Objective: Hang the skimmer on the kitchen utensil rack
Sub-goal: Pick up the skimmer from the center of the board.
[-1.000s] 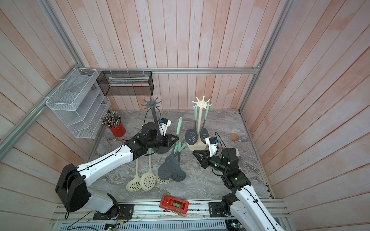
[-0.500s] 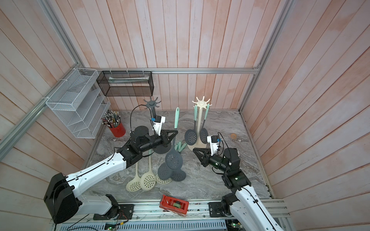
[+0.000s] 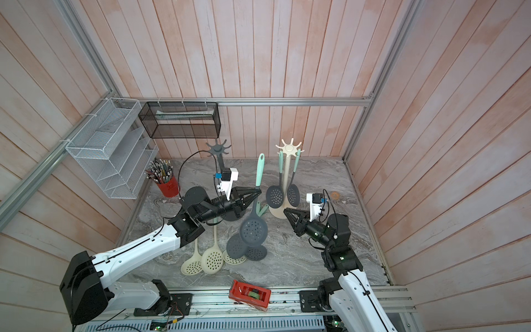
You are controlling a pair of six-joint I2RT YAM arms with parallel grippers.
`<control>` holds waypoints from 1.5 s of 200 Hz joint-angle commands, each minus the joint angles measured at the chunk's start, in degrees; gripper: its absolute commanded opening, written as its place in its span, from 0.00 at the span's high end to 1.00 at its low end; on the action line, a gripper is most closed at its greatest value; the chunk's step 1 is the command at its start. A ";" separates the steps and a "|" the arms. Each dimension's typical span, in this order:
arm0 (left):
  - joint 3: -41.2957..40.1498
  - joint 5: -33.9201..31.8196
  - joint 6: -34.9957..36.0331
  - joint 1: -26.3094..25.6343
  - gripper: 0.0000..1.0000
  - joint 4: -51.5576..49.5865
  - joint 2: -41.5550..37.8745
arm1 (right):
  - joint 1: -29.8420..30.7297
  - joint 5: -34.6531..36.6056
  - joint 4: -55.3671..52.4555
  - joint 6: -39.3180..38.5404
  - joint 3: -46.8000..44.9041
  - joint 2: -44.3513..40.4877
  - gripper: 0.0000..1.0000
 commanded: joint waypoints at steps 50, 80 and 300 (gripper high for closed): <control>6.09 4.75 -0.78 -1.90 1.00 8.10 9.37 | -8.53 -7.01 8.58 7.72 -1.85 -4.96 0.78; 9.03 3.55 0.62 -3.02 1.00 5.97 12.07 | -8.81 -6.40 8.18 8.49 0.10 -5.51 0.69; 22.08 -1.18 -1.18 -3.48 1.00 7.12 27.49 | -8.83 4.35 -0.56 2.02 1.53 -9.63 0.57</control>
